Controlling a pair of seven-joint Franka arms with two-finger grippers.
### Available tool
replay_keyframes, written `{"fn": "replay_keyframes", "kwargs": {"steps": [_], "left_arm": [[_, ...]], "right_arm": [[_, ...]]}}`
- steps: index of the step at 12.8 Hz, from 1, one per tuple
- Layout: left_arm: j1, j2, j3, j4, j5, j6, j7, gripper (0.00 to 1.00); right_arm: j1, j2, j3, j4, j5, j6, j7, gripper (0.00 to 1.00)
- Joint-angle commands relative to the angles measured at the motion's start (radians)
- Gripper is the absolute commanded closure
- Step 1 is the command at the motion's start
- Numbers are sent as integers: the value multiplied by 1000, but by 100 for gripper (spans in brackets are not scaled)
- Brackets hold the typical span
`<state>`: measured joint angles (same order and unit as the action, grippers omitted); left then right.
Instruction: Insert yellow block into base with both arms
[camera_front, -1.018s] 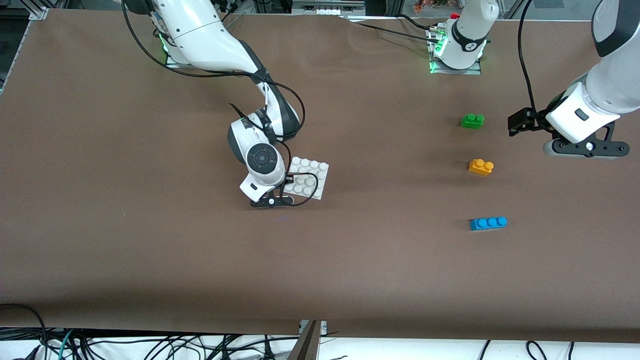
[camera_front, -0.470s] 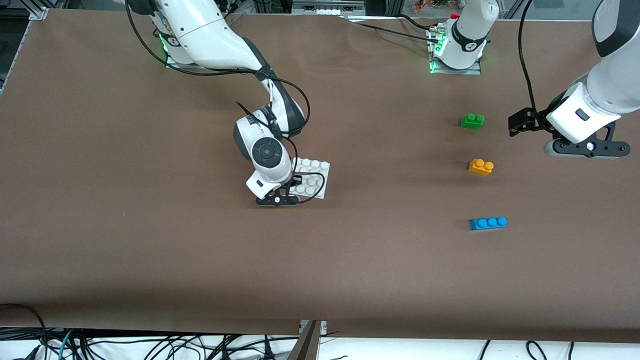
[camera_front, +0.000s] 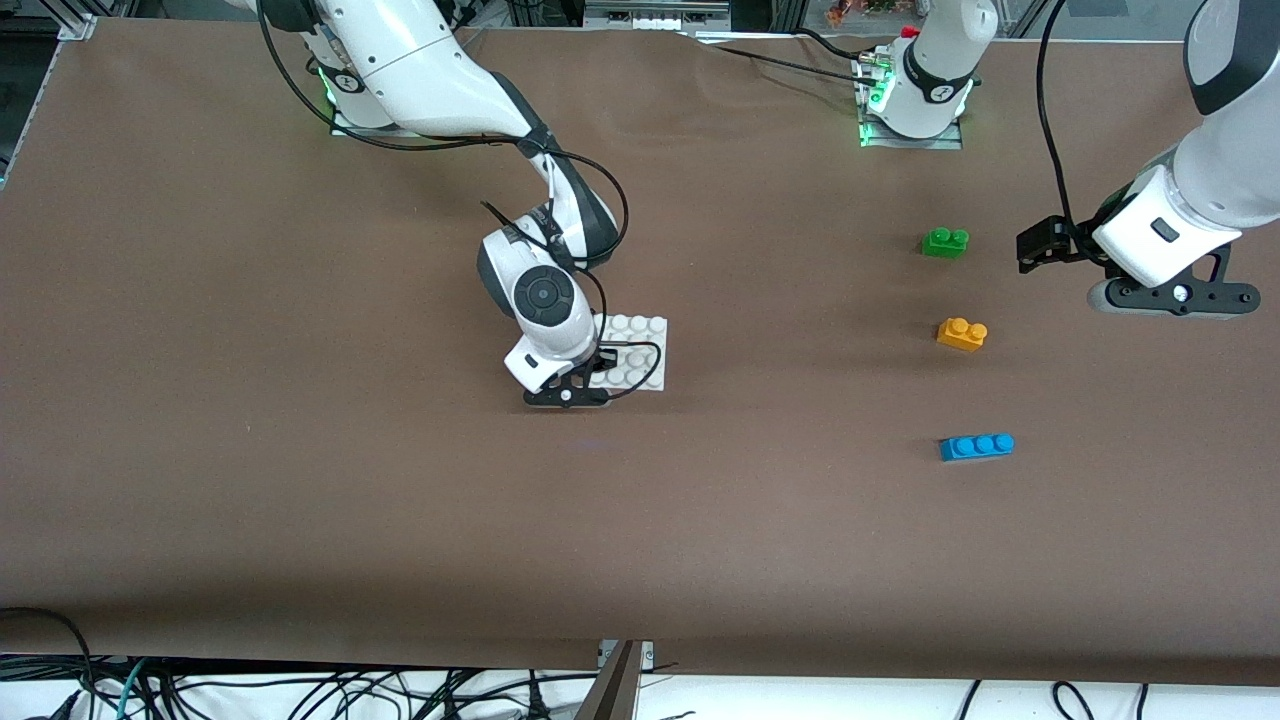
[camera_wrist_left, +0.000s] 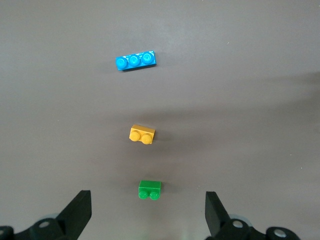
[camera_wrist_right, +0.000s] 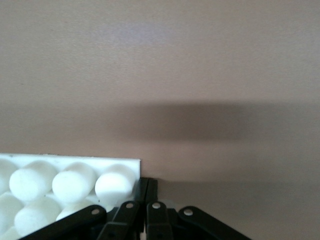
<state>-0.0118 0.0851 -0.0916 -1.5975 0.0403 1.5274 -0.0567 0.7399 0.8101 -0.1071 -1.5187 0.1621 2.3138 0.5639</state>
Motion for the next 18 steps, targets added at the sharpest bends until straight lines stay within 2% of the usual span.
{"fn": "replay_keyframes", "kwargs": {"steps": [1, 8, 12, 14, 17, 18], "left_arm": [[3, 13, -1, 31, 27, -24, 2, 0], [26, 13, 4, 27, 24, -26, 55, 0], [29, 13, 4, 27, 23, -26, 55, 0], [29, 13, 4, 27, 23, -26, 55, 0], [29, 13, 4, 27, 20, -26, 54, 0], [29, 13, 4, 27, 20, -26, 54, 0]], "right_arm": [[7, 27, 20, 29, 14, 24, 34, 95], [36, 75, 24, 100, 14, 32, 106, 95], [29, 67, 17, 104, 1, 10, 94, 93], [24, 49, 6, 110, -1, -40, 49, 93], [10, 6, -43, 109, -1, -105, -102, 92], [7, -12, -63, 110, -1, -122, -145, 87]]}}
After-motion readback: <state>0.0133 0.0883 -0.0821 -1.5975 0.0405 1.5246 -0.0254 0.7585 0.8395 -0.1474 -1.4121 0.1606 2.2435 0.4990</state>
